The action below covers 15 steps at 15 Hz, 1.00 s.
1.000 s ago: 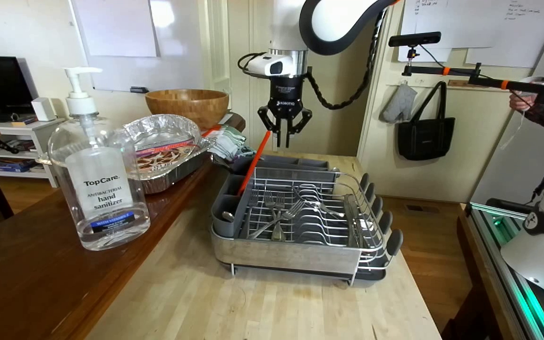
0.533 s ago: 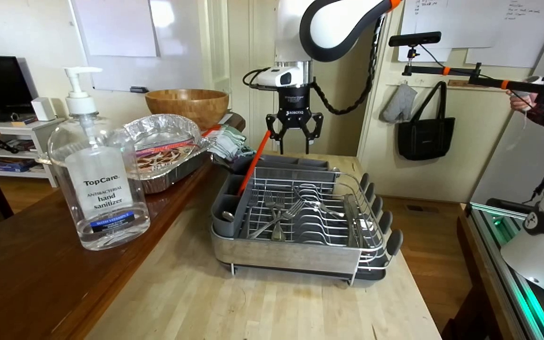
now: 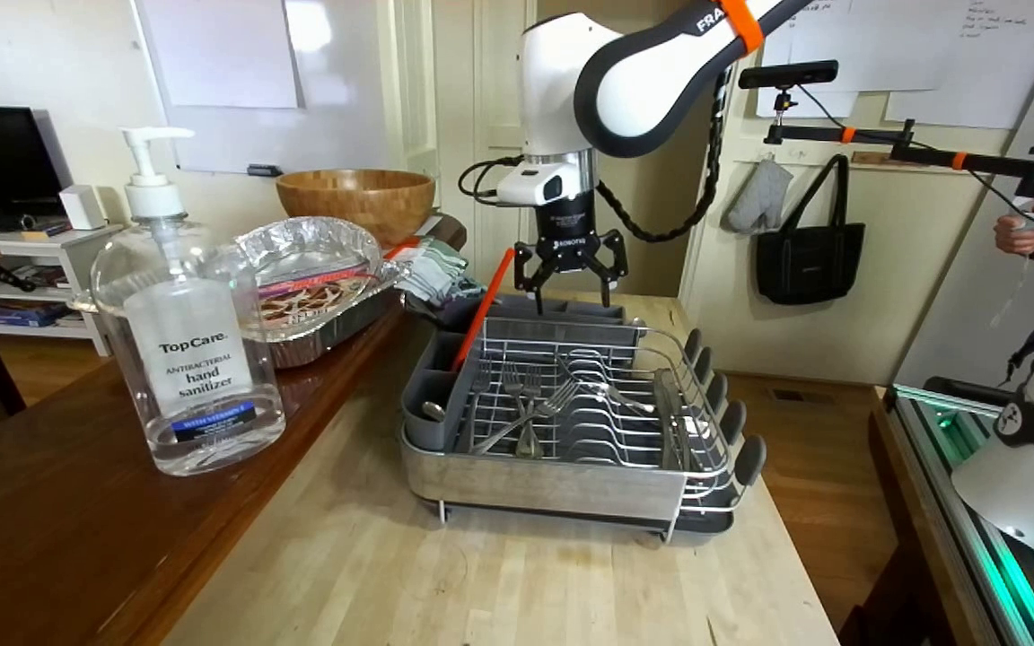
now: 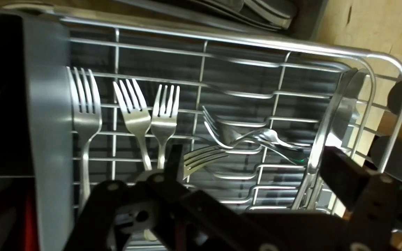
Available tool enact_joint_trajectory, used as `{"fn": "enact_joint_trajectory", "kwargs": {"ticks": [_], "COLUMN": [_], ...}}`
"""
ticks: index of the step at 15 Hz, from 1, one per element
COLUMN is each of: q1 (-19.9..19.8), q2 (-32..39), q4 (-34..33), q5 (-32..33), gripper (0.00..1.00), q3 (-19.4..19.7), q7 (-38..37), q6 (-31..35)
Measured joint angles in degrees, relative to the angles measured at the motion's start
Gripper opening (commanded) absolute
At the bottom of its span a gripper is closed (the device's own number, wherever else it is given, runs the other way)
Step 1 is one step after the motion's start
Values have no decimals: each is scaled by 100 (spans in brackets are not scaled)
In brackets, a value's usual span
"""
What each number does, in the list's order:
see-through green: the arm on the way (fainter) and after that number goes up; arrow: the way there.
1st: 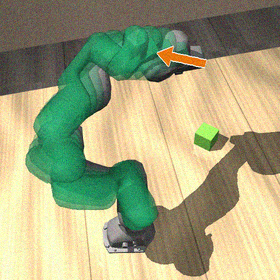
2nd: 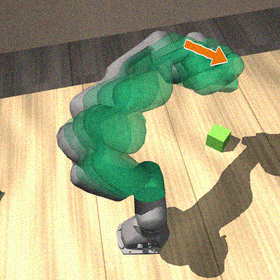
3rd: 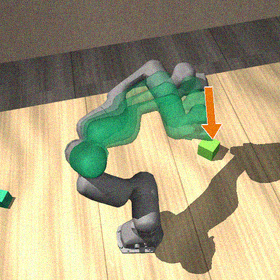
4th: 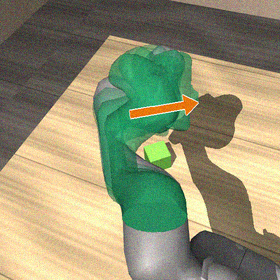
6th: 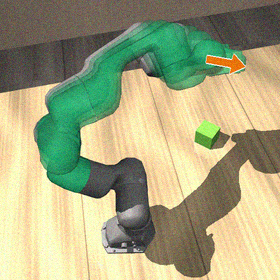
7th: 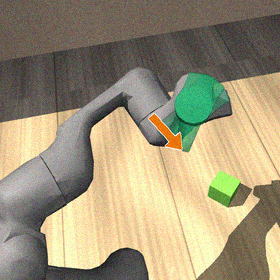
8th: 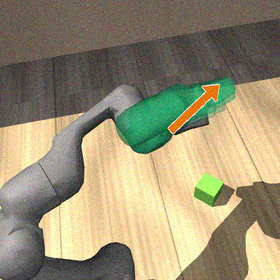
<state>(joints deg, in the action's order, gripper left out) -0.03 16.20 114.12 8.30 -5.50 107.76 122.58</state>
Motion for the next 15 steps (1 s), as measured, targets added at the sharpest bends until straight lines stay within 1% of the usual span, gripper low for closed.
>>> {"fn": "enact_joint_trajectory", "kwargs": {"ticks": [4, 8, 15], "q1": [4, 3, 54], "q2": [186, 219, 424], "q4": [264, 421, 490], "q5": [203, 356, 801], "gripper": [100, 100, 100], "q3": [5, 11, 10], "q7": [342, 680, 724], "q6": [40, 132, 751]}}
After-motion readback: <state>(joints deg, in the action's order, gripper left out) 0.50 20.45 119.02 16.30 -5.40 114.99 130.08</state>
